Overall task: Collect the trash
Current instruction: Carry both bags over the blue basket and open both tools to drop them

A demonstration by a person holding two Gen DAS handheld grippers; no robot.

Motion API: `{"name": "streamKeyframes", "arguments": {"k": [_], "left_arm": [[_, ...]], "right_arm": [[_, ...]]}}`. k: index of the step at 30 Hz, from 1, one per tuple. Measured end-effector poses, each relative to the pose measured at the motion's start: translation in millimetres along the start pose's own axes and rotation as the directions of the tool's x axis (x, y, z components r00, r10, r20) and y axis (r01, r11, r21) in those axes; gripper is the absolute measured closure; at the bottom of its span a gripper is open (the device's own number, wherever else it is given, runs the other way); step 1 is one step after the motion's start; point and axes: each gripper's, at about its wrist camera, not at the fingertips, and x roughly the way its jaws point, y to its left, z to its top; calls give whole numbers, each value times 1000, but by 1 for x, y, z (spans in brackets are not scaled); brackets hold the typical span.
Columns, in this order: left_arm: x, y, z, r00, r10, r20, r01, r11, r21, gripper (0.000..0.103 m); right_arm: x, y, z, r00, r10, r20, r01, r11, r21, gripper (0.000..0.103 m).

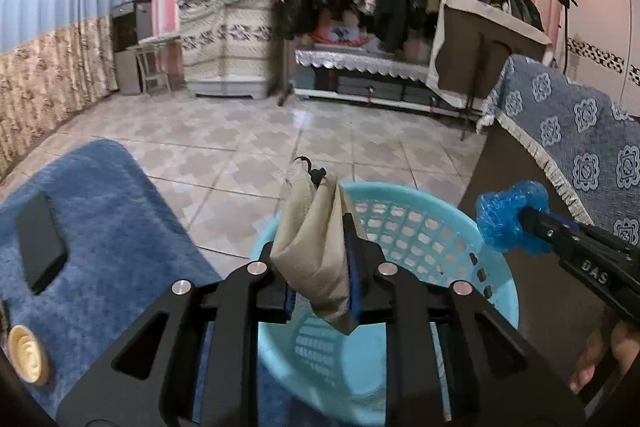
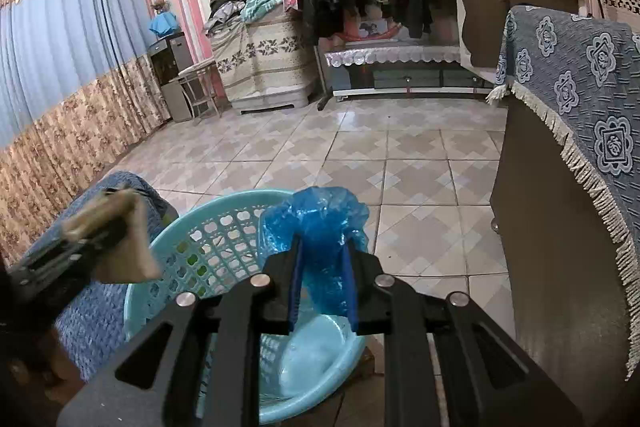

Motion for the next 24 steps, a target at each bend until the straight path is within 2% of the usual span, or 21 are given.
{"name": "streamKeyframes", "arguments": {"k": [3,5,7,10,19,24], "left_arm": [[17,-8,-4,999,-8,-39,8,1000,24,83],[20,-7,-6,999,4,-43,-2,999,32,78],[21,-5,-6,999,14,-40,-13,1000,24,59],[17,7,-4,998,56,-19,-56,998,5,38],[-21,65,7,985,170,38,-167,983,-71,15],[-51,79,5,961,260,96,-256,965,-56,6]], "right_arm": [[2,0,0,1000,8,-11,-8,1000,8,85],[3,-2,0,1000,3,-16,-2,1000,15,85],[4,-4,-1,1000,4,-19,-3,1000,24,85],[7,0,0,1000,3,-30,-2,1000,15,85],[14,34,-2,999,6,-34,-8,999,-51,85],[20,52,-6,999,3,-40,-6,997,-71,85]]}}
